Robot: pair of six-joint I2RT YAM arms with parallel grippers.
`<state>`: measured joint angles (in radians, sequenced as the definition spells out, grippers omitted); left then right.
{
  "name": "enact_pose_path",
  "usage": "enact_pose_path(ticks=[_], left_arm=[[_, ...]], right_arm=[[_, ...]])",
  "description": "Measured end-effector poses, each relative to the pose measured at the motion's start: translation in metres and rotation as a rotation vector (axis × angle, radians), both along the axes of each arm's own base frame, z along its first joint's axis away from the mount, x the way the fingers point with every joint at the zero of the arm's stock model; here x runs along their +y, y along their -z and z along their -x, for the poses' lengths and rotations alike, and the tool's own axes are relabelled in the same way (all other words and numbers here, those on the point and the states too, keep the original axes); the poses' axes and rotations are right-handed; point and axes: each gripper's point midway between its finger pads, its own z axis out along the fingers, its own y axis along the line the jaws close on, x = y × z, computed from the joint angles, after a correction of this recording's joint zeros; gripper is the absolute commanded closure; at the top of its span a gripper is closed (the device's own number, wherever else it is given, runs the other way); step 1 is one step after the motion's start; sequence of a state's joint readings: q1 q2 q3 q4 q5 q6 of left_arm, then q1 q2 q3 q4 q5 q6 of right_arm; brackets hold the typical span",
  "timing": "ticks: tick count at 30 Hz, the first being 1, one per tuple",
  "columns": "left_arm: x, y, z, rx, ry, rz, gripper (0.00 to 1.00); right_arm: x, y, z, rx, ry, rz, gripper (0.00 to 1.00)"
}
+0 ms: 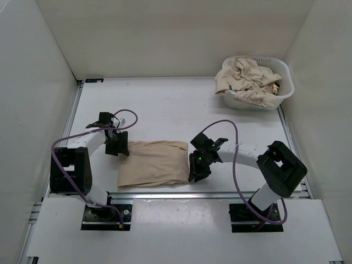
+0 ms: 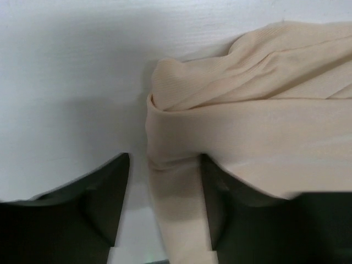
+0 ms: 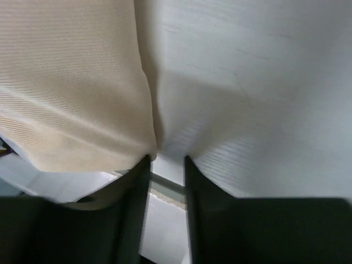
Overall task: Fold and stack the trousers
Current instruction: Fold the trousers
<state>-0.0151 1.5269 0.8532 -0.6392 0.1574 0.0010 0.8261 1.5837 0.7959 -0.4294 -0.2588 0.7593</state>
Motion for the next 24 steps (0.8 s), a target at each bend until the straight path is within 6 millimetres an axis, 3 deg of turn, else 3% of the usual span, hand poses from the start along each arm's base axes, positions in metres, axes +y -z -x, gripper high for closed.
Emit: enact_pose_path(ticks=[4,7,10,13,15,18,21,22,23,24], left_arm=[[0.002,-0.011,0.006,-0.003,-0.013,0.008,0.19],[0.009,-0.026,0.006,-0.032,-0.037,0.008,0.18],[0.014,-0.033,0.007,-0.042,-0.06,0.017,0.2],[0.015,-0.026,0.016,-0.002,-0.069,0.028,0.22],[0.011,-0.017,0.024,0.048,-0.065,0.049,0.26],[0.004,0.0,0.033,0.131,-0.058,0.084,0.29],[-0.002,0.008,0.035,0.197,-0.061,0.124,0.43],[-0.004,0.008,0.033,0.204,-0.062,0.137,0.49],[-0.006,0.009,0.031,0.213,-0.062,0.153,0.64],[-0.009,0.009,0.028,0.223,-0.064,0.17,0.72]], right_arm=[[-0.006,-0.01,-0.016,-0.057,-0.019,0.006,0.35],[-0.013,-0.025,-0.043,-0.116,0.041,-0.035,0.24],[-0.009,-0.038,-0.076,-0.179,0.099,-0.092,0.24],[0.015,-0.042,-0.101,-0.203,0.093,-0.164,0.24],[0.029,-0.035,-0.111,-0.192,0.087,-0.195,0.25],[0.037,-0.015,-0.11,-0.134,0.082,-0.201,0.36],[0.044,-0.011,-0.111,-0.101,0.089,-0.229,0.61],[0.043,-0.009,-0.114,-0.095,0.101,-0.232,0.72],[0.043,-0.007,-0.115,-0.085,0.111,-0.235,0.88],[0.042,-0.004,-0.117,-0.077,0.12,-0.236,0.93]])
